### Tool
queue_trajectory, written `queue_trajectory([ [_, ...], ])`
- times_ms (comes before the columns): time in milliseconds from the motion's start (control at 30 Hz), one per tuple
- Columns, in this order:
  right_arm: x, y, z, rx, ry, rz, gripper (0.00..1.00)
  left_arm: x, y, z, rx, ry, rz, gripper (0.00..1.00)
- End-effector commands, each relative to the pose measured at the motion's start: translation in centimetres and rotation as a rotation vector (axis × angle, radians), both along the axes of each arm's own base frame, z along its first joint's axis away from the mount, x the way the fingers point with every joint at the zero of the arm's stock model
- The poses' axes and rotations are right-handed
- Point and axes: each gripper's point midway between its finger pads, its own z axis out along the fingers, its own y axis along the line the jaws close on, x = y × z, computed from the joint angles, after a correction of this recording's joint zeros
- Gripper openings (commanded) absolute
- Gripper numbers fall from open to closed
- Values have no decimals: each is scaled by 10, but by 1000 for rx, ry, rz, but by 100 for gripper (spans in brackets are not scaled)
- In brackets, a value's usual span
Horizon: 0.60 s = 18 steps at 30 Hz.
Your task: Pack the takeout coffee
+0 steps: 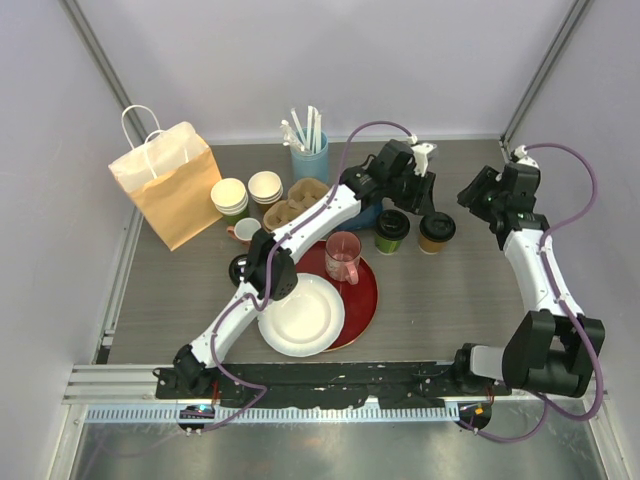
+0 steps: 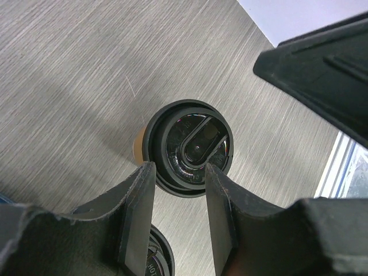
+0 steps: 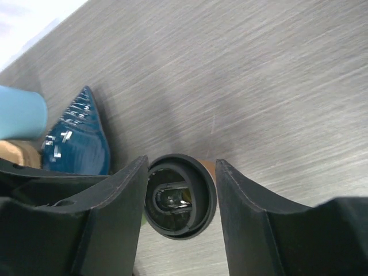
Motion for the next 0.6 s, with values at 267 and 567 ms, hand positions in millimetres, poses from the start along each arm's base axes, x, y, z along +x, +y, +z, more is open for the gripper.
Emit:
queue_trajectory([
  [267, -14, 10, -31, -112, 131, 45, 38, -8, -14, 23, -60, -40, -12, 40],
  [567, -17, 20, -41, -94, 143, 90, 42, -9, -16, 3, -31, -22, -10, 39],
])
